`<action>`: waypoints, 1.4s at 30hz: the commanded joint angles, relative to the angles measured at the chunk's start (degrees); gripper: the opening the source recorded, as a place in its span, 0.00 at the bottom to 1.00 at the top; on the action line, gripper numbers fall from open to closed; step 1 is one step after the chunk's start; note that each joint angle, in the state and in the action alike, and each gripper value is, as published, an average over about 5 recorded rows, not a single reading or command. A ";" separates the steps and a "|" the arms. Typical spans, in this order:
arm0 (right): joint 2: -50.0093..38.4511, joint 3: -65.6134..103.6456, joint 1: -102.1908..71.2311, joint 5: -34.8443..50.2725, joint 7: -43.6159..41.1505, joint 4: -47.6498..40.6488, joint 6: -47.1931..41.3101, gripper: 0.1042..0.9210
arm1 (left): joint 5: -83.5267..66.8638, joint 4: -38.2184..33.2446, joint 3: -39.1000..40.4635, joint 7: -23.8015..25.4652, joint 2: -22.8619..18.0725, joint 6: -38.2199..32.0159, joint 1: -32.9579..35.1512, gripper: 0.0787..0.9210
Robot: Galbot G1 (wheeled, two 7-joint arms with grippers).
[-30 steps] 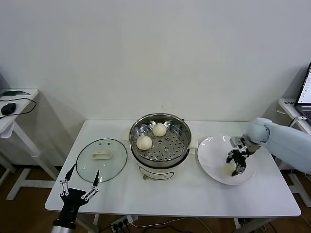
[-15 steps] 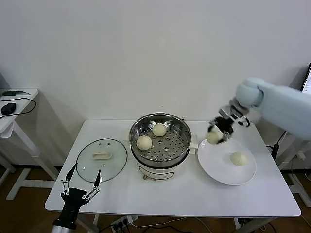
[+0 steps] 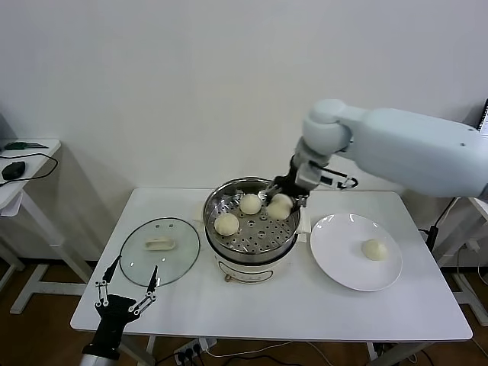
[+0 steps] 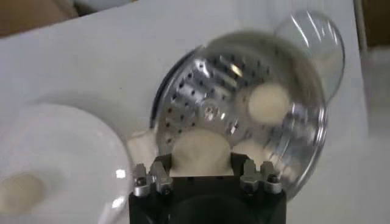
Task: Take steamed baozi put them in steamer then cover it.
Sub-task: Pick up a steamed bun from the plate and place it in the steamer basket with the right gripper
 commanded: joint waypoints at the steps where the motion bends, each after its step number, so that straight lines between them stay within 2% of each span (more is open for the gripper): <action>1: 6.32 0.82 -5.62 -15.26 6.52 0.20 14.79 0.67 | -0.04 0.10 -0.09 0.04 0.01 -0.18 -0.01 0.88; 11: 6.84 1.94 -11.11 -21.92 9.30 -2.59 16.56 0.69 | -0.22 0.46 -0.24 0.04 0.02 -0.53 -0.26 0.88; 26: 8.41 1.69 -12.34 -20.75 4.96 -3.70 15.33 0.70 | -0.53 0.79 -0.49 0.01 -0.16 -0.99 -0.29 0.88; 32: 7.72 1.52 -12.05 -20.40 4.99 -3.20 14.54 0.77 | -0.63 1.02 -0.57 0.00 -0.11 -1.13 -0.43 0.88; 37: 6.66 3.05 -11.38 -21.03 5.92 -3.16 13.69 0.87 | -0.65 1.14 -0.38 -0.01 -0.14 -1.12 -0.65 0.88; 42: 4.32 6.84 -10.86 -20.41 6.31 -4.18 13.48 0.88 | -0.64 1.34 -0.19 -0.01 -0.16 -1.14 -0.80 0.88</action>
